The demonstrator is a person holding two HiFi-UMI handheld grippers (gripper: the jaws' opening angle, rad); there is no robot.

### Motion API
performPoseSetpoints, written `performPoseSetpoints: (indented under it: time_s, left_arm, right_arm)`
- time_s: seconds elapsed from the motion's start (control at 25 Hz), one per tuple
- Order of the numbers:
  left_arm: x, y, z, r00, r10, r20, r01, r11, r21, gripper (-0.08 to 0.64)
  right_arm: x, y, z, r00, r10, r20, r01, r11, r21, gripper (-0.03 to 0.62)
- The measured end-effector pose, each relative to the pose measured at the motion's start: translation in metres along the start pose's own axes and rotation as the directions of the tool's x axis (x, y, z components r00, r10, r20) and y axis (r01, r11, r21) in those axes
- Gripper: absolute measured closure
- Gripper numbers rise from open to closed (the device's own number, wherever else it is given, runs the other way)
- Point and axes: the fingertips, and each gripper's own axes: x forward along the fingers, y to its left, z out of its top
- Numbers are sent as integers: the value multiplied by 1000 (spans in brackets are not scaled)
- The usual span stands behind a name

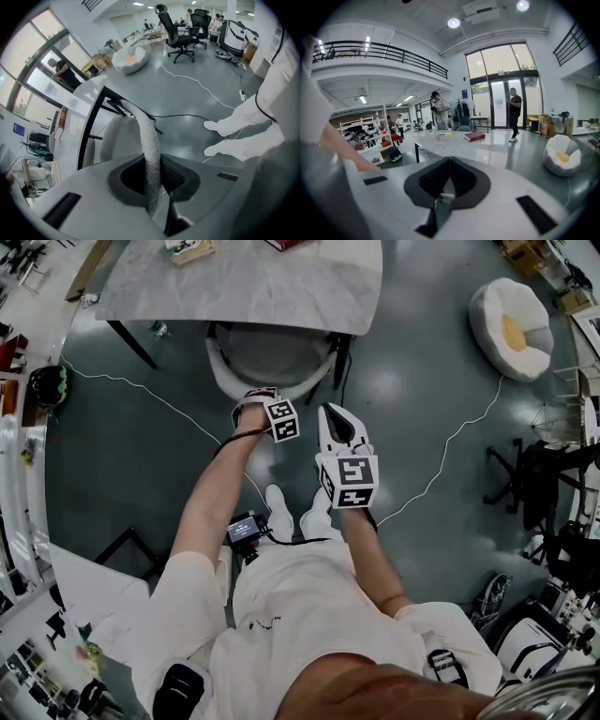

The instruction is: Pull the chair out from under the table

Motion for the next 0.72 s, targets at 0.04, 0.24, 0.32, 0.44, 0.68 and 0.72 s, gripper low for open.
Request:
performPoseSetpoints:
  time_s: [0.04,0.24,0.32,0.44,0.68,0.72]
  left_arm:
    - [0,0,0,1000,2,-2,-2,1000,-4,500]
    - [-2,-1,-1,1000,-2,-6,1,1000,-25,503]
    - [-2,-5,-1,1000,-10,-11,10,1000,-29,505]
    - [-3,-11,-1,1000,-23,-20,22,999,-38,505]
    - [-12,-29,-3,999,-45,-22,44,998,-42,506]
    - [-14,-33,-4,999,-46,-22,45,998,-42,506]
  right_arm:
    - [-1,-1,0,1000,-1,0,1,1000,-1,580]
    - [-7,-3,0,1000,-8,6,8,1000,-5,580]
    - [-11,-5,0,1000,-9,5,9,1000,-6,580]
    - [-14,-10,1,1000,-13,10,13,1000,-4,580]
    - [-18,-16,7,1000,-17,26,17,1000,2,580]
    - [-19,-15,8,999,-16,28,16,1000,2,580]
